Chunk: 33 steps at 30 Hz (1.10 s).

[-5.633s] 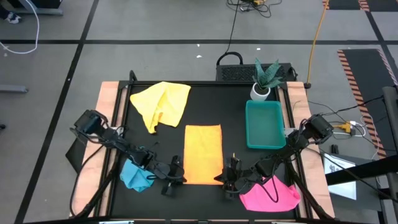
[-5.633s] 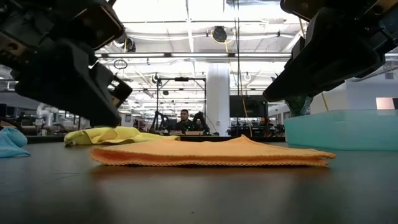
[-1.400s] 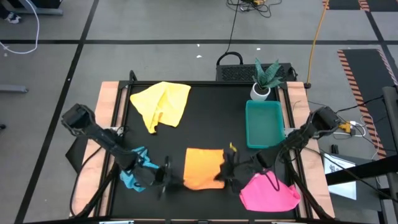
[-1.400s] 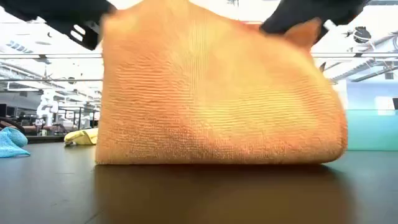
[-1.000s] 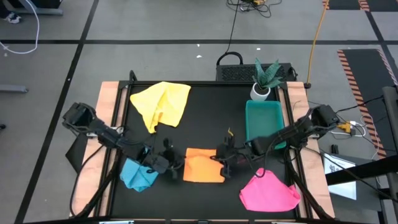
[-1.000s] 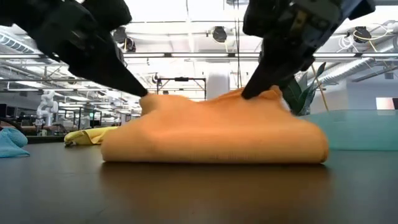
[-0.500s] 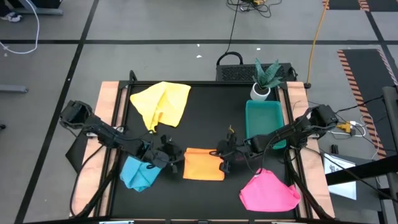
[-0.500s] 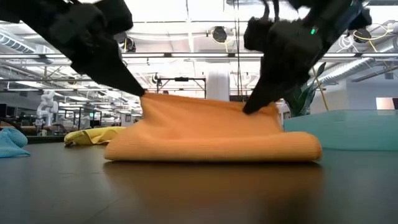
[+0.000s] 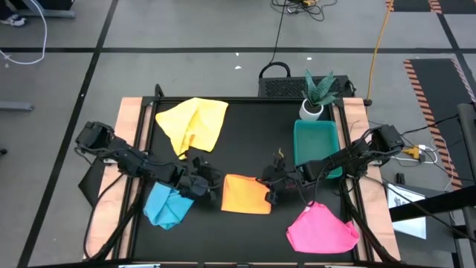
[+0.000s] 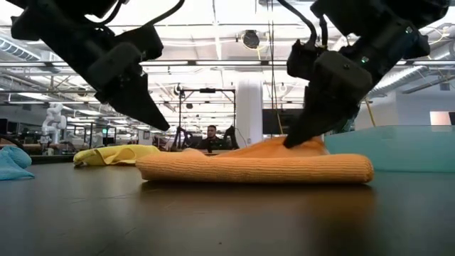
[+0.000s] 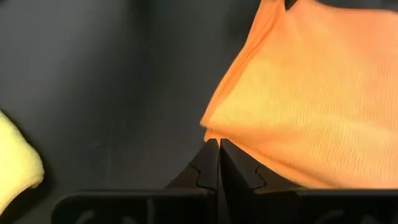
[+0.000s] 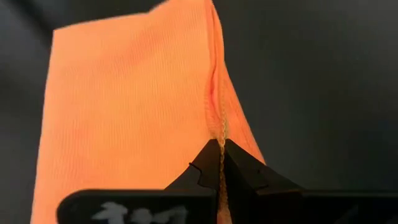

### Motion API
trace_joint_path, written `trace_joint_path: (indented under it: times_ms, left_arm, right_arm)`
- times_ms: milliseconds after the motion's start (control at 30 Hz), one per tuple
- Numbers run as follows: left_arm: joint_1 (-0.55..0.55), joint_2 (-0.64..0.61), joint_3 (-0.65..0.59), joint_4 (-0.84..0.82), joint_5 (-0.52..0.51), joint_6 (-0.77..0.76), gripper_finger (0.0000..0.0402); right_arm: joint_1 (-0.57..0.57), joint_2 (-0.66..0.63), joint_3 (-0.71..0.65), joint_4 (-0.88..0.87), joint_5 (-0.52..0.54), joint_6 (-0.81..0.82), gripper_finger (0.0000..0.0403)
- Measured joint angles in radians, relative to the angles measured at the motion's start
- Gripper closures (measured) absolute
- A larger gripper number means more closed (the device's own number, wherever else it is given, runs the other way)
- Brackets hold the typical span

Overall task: Fold microfiber towels
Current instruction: Fold the orange microfiber cloth

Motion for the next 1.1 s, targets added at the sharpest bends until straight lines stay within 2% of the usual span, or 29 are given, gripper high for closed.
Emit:
trace_joint_path:
  times_ms: [267, 433, 667, 833, 933, 1100]
  left_arm:
    - [-0.023, 0.000, 0.000, -0.014, 0.069, -0.026, 0.0397]
    - [-0.078, 0.000, -0.002, 0.022, 0.071, -0.006, 0.0382]
    - [-0.123, 0.048, -0.063, 0.314, 0.048, 0.087, 0.0398]
    - [-0.082, 0.186, -0.060, 0.509, 0.076, 0.130, 0.0387]
    - [-0.059, 0.251, -0.050, 0.500, 0.134, 0.094, 0.0389]
    - [-0.064, 0.252, -0.049, 0.387, 0.173, 0.008, 0.0396]
  right_arm:
    - [0.001, 0.000, 0.000, 0.206, -0.119, -0.145, 0.0401]
    - [0.001, 0.000, 0.001, 0.205, -0.128, -0.164, 0.0401]
    - [-0.006, 0.000, 0.001, 0.106, -0.100, -0.118, 0.0401]
    - [-0.005, 0.000, 0.001, 0.123, -0.101, -0.108, 0.0401]
    - [-0.005, 0.000, 0.001, 0.110, -0.101, -0.105, 0.0401]
    - [-0.005, 0.000, 0.001, 0.075, -0.101, -0.095, 0.0401]
